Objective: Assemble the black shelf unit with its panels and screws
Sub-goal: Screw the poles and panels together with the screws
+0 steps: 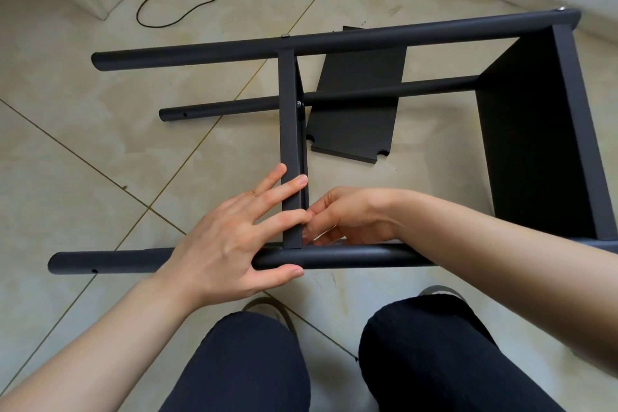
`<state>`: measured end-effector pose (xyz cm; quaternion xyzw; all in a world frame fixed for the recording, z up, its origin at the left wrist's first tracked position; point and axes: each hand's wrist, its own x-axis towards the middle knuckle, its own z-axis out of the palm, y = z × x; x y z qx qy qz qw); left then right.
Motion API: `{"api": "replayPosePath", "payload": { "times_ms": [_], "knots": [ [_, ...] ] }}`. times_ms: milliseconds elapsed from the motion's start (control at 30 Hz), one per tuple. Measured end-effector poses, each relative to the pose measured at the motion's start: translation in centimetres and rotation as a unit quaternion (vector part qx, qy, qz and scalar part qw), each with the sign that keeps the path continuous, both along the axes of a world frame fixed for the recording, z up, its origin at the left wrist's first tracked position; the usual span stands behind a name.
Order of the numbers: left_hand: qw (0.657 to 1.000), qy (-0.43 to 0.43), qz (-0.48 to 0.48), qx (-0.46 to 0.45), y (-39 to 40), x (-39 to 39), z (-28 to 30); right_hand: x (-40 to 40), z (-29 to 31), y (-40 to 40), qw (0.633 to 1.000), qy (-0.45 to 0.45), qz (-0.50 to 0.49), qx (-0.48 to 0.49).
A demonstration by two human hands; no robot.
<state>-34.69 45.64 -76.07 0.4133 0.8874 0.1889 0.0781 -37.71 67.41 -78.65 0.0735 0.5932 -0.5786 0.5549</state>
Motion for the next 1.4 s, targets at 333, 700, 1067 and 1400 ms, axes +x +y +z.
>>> {"api": "replayPosePath", "payload": {
  "times_ms": [333,700,1067,1400],
  "knots": [
    [1.0,0.004,0.0,-0.001,-0.06,0.0,-0.12,-0.34,-0.19,-0.05,0.999,-0.021,0.025,-0.004],
    [1.0,0.004,0.001,0.002,-0.08,-0.02,-0.15,-0.23,-0.07,-0.07,0.999,-0.033,0.028,-0.002],
    [1.0,0.006,0.001,0.001,-0.05,0.0,-0.14,-0.23,-0.22,-0.11,0.999,-0.033,0.027,0.009],
    [1.0,0.008,0.001,0.001,-0.05,0.03,-0.11,-0.28,0.14,-0.05,0.999,-0.035,0.029,0.015]
  ]
}}
